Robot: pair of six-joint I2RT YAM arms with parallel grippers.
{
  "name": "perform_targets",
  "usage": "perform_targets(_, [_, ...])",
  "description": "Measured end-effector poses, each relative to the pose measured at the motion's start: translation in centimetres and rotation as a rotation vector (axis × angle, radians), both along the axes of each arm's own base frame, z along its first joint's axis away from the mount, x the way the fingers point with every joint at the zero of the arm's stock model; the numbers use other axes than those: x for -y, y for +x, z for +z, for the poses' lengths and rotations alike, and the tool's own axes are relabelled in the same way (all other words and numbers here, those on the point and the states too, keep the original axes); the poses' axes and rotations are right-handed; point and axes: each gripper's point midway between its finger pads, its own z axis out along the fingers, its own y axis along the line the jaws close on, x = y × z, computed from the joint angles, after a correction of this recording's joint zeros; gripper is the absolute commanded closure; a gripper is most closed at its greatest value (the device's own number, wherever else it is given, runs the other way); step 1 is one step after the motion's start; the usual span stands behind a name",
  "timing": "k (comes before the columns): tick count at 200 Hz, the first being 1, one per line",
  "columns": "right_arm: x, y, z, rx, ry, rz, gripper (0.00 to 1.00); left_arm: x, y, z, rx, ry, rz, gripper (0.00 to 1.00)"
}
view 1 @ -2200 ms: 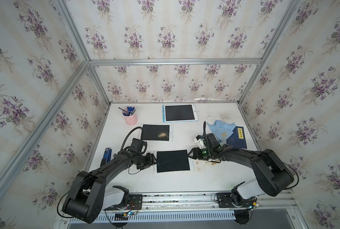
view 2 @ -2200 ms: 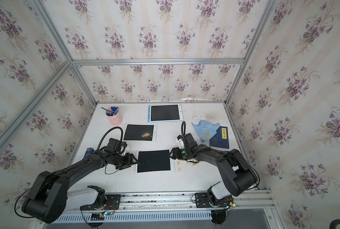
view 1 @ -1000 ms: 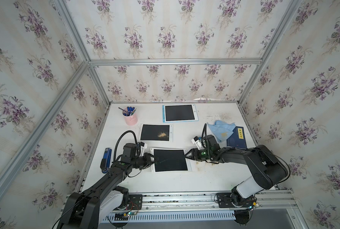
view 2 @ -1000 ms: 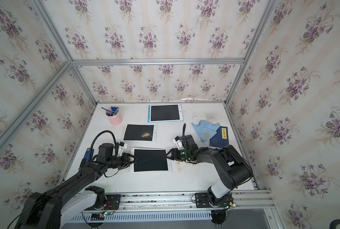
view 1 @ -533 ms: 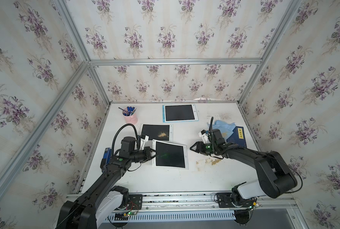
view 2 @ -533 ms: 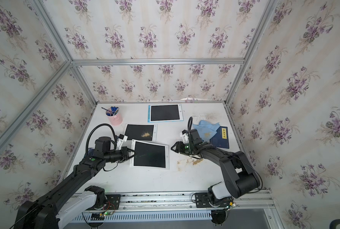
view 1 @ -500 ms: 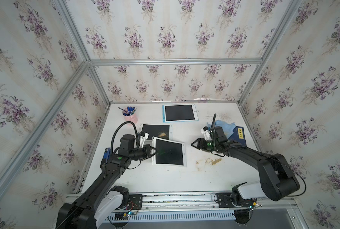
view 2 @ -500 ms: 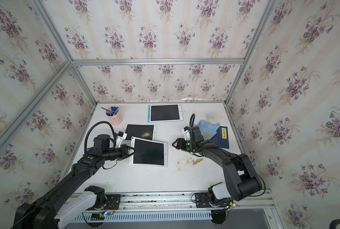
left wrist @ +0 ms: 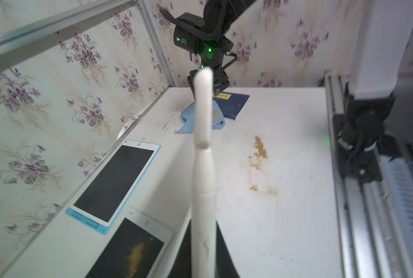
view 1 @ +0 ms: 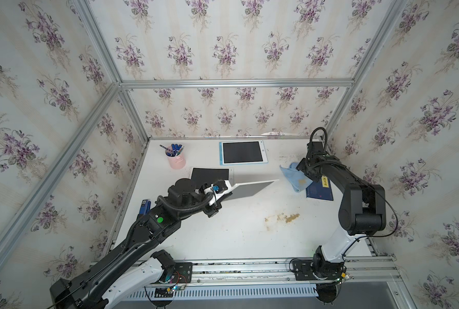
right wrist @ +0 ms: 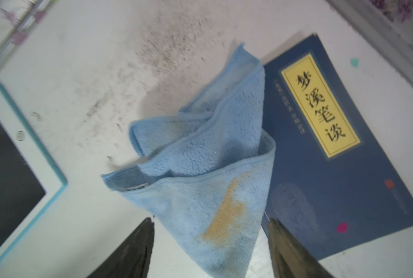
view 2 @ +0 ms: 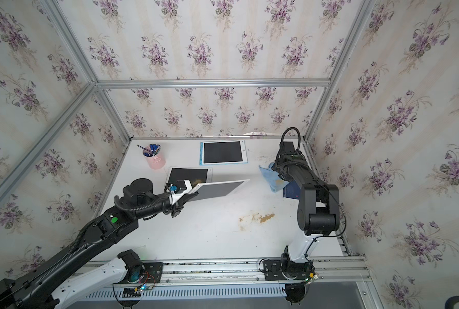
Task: Wipe the drawing tablet
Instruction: Pick up the drawing tablet from the center of the board, then pick up the cleaning item at the center of the board.
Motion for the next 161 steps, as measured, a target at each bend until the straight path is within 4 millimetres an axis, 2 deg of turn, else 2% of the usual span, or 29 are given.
perform_targets(15, [0.1,-0.2,-1.4,-0.042,-0.006,-0.022,0.27,-0.5,0.4,-1.6,0.116,0.105,-0.001,1.00])
perform_targets(28, [0.4,-0.1,-2.2,-0.068,-0.020,-0.031,0.27,-0.5,0.0,-2.4,0.204,0.166,-0.036,1.00])
perform_targets(62, [1.0,0.8,-2.9,-0.081,-0.048,-0.047,0.27,0.1,-2.0,-3.7,0.417,0.285,-0.156,1.00])
perform_targets(82, [0.9,1.6,-3.7,-0.091,-0.048,-0.043,0.28,1.0,-3.9,-4.8,0.530,0.355,-0.266,1.00])
perform_targets(104, [0.0,1.7,-4.7,-0.113,-0.046,-0.020,0.29,1.7,-5.8,-7.3,0.611,0.455,-0.384,1.00])
perform_targets(128, [-1.7,1.8,-5.1,-0.118,-0.043,0.020,0.29,1.7,-6.6,-9.1,0.646,0.546,-0.447,1.00])
perform_targets(143, [-2.7,1.8,-5.9,-0.127,-0.026,0.041,0.33,1.8,-7.0,-9.5,0.666,0.573,-0.466,1.00])
perform_targets(161, [-2.8,1.7,-7.1,-0.146,-0.021,0.042,0.44,2.0,-7.7,-9.8,0.689,0.588,-0.497,1.00])
